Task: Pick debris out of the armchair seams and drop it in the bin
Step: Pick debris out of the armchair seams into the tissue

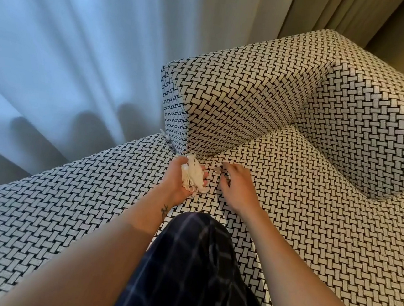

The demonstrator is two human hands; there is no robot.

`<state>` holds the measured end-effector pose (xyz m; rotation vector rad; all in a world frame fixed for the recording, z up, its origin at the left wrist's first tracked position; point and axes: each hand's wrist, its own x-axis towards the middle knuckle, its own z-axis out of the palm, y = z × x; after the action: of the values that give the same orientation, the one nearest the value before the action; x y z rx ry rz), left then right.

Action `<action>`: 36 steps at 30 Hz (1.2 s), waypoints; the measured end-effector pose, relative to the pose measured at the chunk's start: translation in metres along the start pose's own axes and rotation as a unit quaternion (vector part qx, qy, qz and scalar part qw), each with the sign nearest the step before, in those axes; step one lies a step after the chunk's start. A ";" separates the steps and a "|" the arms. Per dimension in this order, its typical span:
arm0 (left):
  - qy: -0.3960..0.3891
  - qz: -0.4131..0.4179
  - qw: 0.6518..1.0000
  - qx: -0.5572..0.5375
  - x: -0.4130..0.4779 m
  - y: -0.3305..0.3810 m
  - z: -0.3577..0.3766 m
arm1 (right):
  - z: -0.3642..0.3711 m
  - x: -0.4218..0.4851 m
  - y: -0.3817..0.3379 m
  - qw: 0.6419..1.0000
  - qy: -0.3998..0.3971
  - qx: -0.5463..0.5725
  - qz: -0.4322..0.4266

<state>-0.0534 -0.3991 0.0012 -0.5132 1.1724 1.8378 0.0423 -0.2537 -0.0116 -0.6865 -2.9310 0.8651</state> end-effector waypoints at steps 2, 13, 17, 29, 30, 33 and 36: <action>-0.007 0.010 1.000 0.000 0.004 -0.002 0.000 | 0.004 0.009 0.000 1.000 -0.004 -0.026 -0.009; 0.007 0.015 1.000 -0.008 0.016 -0.003 0.012 | 0.013 0.032 -0.006 0.999 0.016 -0.026 -0.013; 0.006 0.009 1.000 -0.008 0.013 -0.001 0.018 | 0.011 0.027 -0.009 0.992 0.017 -0.116 -0.042; -0.028 -0.027 0.998 0.048 -0.012 0.004 0.060 | -0.049 -0.005 0.015 0.979 0.082 0.176 0.063; -0.040 -0.027 0.997 0.055 -0.014 0.004 0.070 | -0.062 -0.009 0.017 0.972 0.086 0.209 0.068; -0.071 -0.020 0.995 0.072 -0.019 -0.003 0.106 | -0.107 -0.016 0.026 0.954 0.098 0.272 0.073; -0.112 -0.034 0.989 0.089 -0.024 -0.016 0.152 | -0.148 -0.022 0.041 0.931 0.122 0.334 0.086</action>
<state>-0.0109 -0.2738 0.0824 -0.2356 1.1388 1.6658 0.0982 -0.1559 0.0949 -0.8998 -2.1608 1.5450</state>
